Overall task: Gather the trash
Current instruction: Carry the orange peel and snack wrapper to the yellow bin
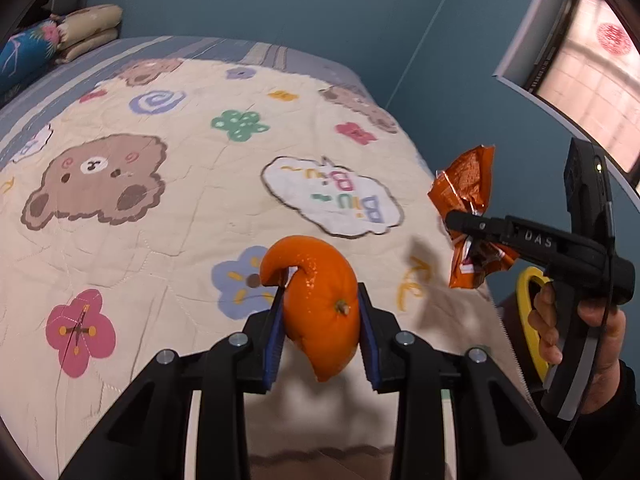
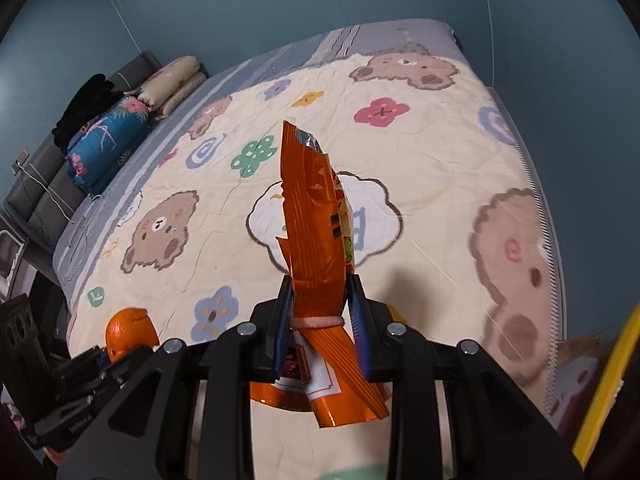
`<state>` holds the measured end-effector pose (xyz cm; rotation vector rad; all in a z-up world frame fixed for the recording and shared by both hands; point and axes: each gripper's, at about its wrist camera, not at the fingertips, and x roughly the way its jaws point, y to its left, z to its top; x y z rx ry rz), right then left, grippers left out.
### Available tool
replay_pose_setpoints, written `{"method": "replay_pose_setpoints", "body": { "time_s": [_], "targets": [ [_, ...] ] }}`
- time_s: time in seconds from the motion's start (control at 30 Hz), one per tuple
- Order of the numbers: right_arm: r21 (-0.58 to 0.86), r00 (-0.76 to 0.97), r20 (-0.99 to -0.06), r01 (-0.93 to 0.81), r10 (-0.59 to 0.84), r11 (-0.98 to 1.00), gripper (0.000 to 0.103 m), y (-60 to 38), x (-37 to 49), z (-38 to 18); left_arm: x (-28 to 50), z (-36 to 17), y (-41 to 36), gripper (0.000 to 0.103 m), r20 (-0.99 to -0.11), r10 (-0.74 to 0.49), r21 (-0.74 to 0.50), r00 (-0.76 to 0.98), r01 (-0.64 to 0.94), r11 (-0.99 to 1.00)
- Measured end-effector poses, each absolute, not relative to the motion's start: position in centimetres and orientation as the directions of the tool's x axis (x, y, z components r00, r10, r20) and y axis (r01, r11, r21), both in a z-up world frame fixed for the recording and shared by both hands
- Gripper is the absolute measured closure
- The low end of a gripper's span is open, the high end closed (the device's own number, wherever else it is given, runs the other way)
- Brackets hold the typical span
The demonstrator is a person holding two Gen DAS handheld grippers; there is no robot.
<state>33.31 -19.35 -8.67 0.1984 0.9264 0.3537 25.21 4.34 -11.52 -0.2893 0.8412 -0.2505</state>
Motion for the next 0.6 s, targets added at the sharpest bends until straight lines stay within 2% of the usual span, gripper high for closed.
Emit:
{"method": "replay_pose_setpoints", "body": {
  "time_s": [0.6],
  "targets": [
    [0.384, 0.614, -0.682, -0.161, 0.397, 0.909, 0.077, -29.4, 22.6, -4.9, 20.4, -6.0, -3.5, 0.072, -0.644, -0.439, -0.323, 0.627, 0.297, 0.899]
  ]
}}
